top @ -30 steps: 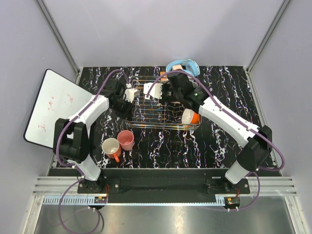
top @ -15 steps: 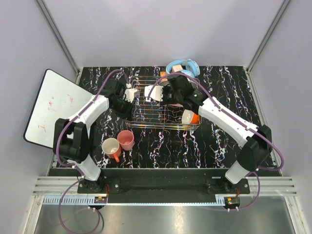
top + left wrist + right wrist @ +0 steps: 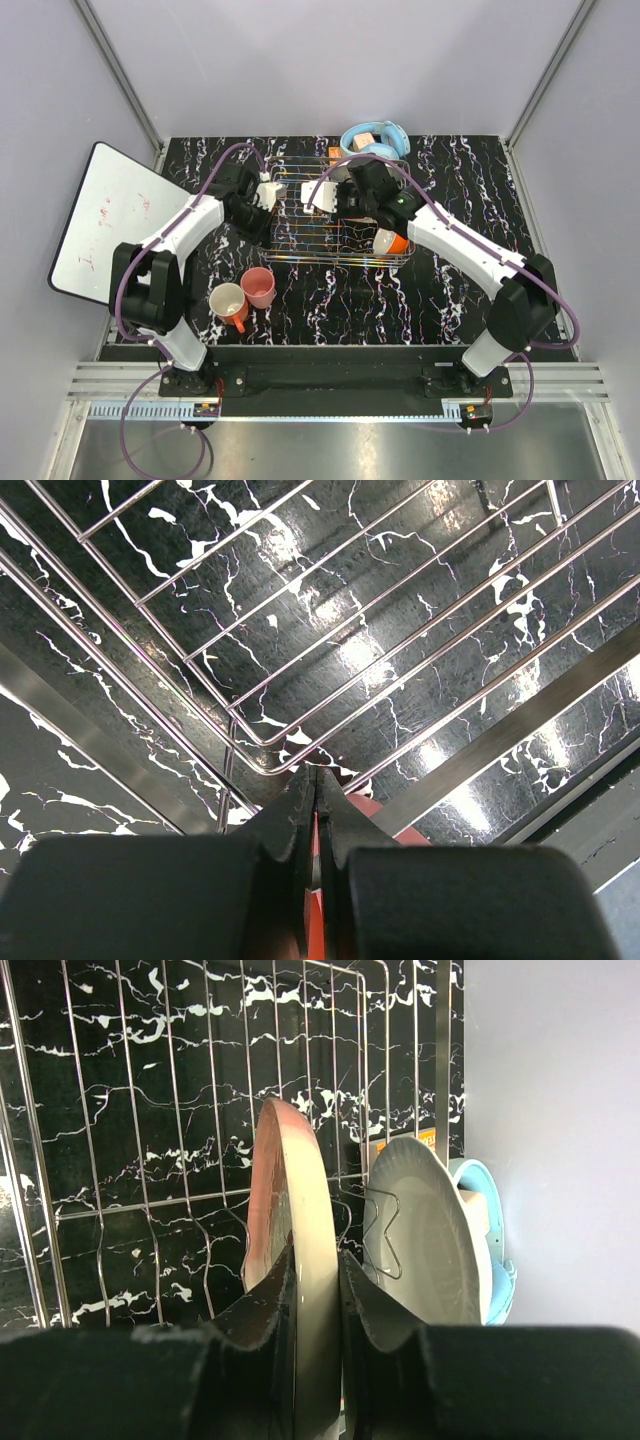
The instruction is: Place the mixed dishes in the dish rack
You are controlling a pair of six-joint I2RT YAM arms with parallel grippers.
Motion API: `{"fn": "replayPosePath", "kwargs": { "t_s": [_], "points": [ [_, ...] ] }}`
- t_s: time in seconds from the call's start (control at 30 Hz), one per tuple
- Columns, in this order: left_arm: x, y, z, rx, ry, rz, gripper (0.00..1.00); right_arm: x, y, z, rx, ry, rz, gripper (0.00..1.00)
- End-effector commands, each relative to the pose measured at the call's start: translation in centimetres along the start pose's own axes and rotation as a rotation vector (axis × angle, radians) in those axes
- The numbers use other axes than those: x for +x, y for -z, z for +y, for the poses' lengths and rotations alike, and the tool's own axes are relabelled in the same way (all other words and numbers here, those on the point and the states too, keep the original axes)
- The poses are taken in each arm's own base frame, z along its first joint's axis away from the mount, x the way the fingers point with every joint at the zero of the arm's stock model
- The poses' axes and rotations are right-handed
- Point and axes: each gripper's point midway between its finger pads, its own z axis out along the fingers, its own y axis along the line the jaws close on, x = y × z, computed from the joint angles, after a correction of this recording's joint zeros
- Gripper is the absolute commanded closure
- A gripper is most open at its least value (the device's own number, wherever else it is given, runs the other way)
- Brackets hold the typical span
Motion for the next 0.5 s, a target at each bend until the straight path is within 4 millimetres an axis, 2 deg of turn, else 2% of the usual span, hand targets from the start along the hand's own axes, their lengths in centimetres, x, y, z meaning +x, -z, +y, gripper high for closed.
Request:
{"fn": "replayPosePath", "kwargs": {
  "t_s": [0.0, 0.27, 0.47],
  "points": [
    [-0.4, 0.7, 0.0, -0.01, -0.007, -0.001, 0.96, 1.1, 2.2, -2.6, 0.09, 0.046, 0.038, 1.0],
    [-0.3, 0.5, 0.2, -0.013, -0.008, 0.003, 0.96, 1.7, 0.8, -2.2, 0.068, 0.077, 0.066, 1.0],
    [-0.4, 0.5, 0.2, -0.013, -0.008, 0.003, 0.96, 2.6, -0.5, -2.7, 0.082, 0.202, 0.152, 1.0]
  ]
}}
